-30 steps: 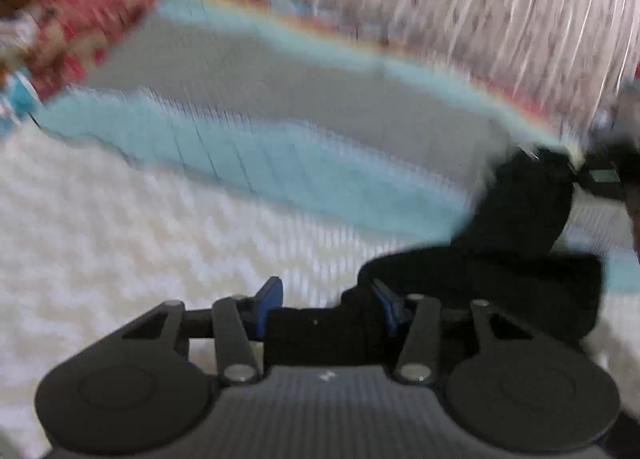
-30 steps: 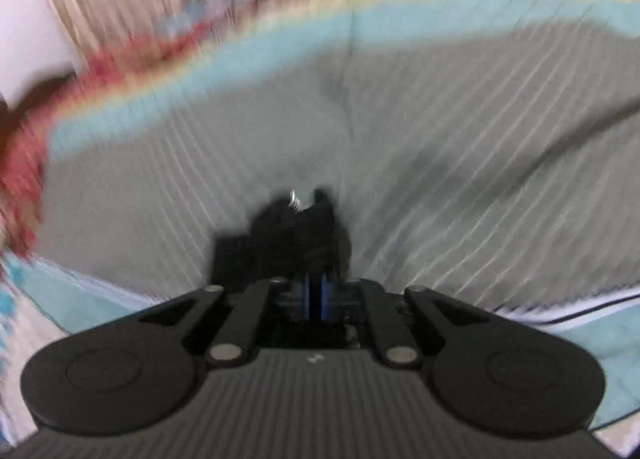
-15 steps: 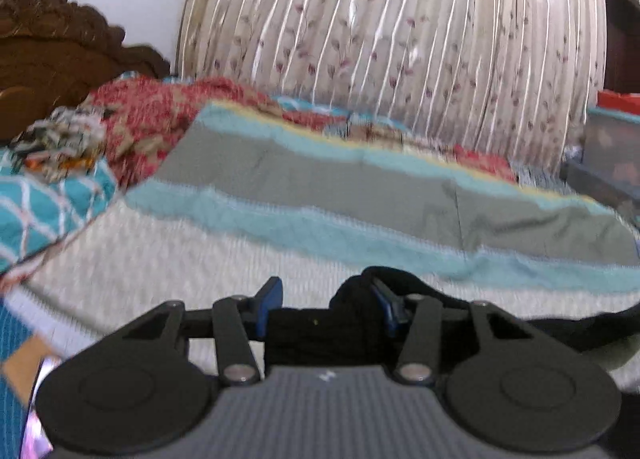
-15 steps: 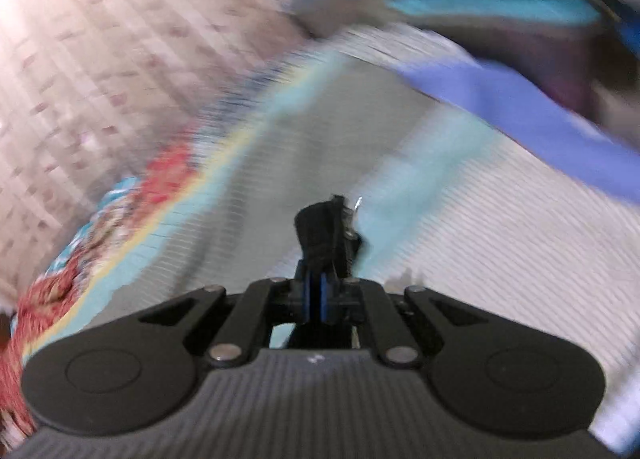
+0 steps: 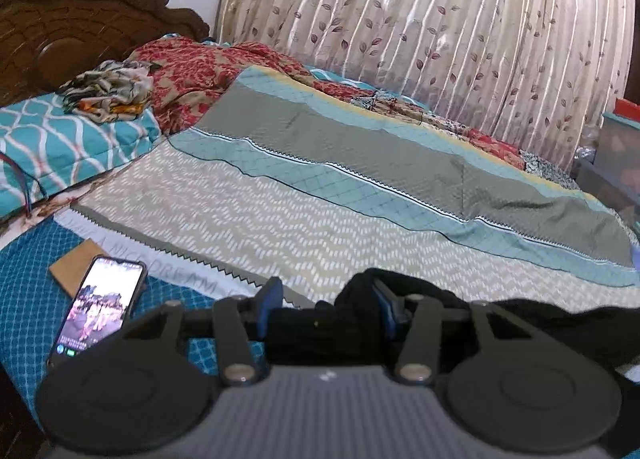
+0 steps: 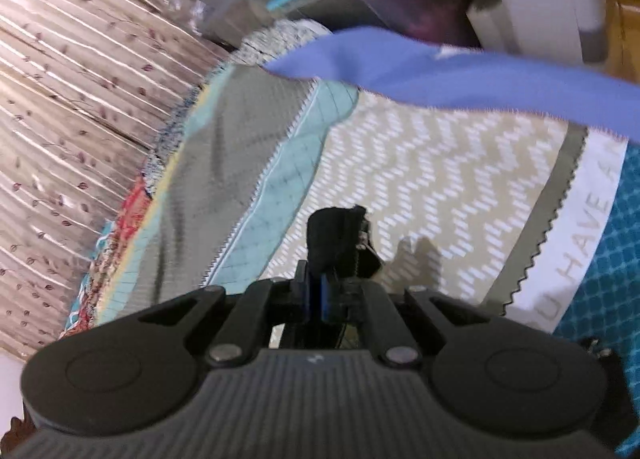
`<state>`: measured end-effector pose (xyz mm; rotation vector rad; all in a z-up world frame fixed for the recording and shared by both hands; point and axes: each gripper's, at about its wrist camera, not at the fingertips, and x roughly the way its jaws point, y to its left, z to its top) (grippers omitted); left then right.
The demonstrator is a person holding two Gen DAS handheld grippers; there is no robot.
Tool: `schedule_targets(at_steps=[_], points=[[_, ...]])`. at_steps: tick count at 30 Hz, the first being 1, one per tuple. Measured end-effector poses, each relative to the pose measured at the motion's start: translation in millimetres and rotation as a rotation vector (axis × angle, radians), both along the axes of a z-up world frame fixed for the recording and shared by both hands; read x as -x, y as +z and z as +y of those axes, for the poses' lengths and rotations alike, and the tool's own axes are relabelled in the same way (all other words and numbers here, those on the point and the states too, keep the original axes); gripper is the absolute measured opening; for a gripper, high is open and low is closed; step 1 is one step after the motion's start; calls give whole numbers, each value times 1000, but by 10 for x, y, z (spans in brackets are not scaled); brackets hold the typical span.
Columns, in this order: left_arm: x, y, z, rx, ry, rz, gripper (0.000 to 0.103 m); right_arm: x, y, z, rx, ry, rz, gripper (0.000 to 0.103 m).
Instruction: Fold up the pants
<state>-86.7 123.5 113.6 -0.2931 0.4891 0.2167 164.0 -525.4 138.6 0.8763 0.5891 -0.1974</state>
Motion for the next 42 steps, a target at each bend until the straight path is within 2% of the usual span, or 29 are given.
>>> schedule_targets(at_steps=[3, 6, 9, 12, 13, 15, 16, 17, 20, 21, 22, 23, 24, 25, 28, 30, 31, 32, 33, 34, 35, 36, 37, 39, 42], points=[[90, -8, 2, 5, -5, -6, 45, 243, 102, -57, 3, -3, -33, 8], [180, -72, 39, 18, -28, 5, 45, 651, 45, -195, 18, -23, -48, 8], [281, -170, 10, 16, -67, 20, 45, 1105, -93, -362, 11, -60, -28, 8], [358, -295, -85, -27, -101, 56, 46, 1395, -424, -499, -7, -80, 44, 10], [371, -350, -96, -26, -109, 82, 48, 1454, -578, -521, -21, -93, 79, 14], [416, -415, -75, -21, -112, 119, 51, 1531, -845, -540, -30, -123, 145, 38], [460, -419, -50, -12, -106, 126, 54, 1579, -955, -560, -31, -153, 167, 54], [530, -402, -11, 11, -97, 118, 55, 1664, -1002, -586, -38, -196, 158, 53], [774, -288, 201, 127, -54, 40, 66, 1898, -1095, -687, -154, -272, 37, 57], [827, -255, 281, 158, -12, 19, 79, 1934, -1098, -686, -170, -263, 6, 58], [854, -233, 371, 198, 33, 5, 85, 1951, -1090, -659, -174, -234, -20, 61], [848, -234, 476, 256, 74, -1, 86, 1945, -1093, -616, -174, -197, -39, 68], [813, -256, 552, 306, 94, 9, 86, 1922, -1121, -559, -176, -160, -54, 73], [748, -290, 608, 354, 105, 32, 90, 1897, -1154, -503, -179, -134, -57, 83], [499, -481, 617, 472, 77, 113, 103, 1699, -1328, -351, -175, -89, -24, 85], [299, -675, 546, 520, 50, 191, 103, 1556, -1384, -287, -153, -99, -50, 86], [198, -780, 502, 544, 46, 231, 98, 1454, -1407, -274, -149, -100, -68, 86], [108, -885, 434, 569, 33, 260, 91, 1341, -1423, -262, -151, -103, -78, 81], [28, -964, 361, 575, 17, 287, 51, 1225, -1426, -258, -154, -99, -76, 72], [-50, -1020, 297, 581, -7, 313, 35, 1092, -1410, -229, -153, -84, -53, 39], [-94, -1025, 230, 582, -13, 321, 32, 971, -1373, -212, -138, -72, -5, 27], [-112, -953, 188, 557, -9, 299, 29, 863, -1312, -212, -146, -56, 1, 23], [-103, -848, 153, 522, -19, 265, 28, 790, -1195, -184, -139, -46, -34, 22], [-58, -673, 127, 473, -32, 223, 28, 735, -819, -109, -87, 4, -163, 21], [-3, -607, 105, 406, -49, 225, 28, 868, -393, -84, -51, 65, -352, 21]])
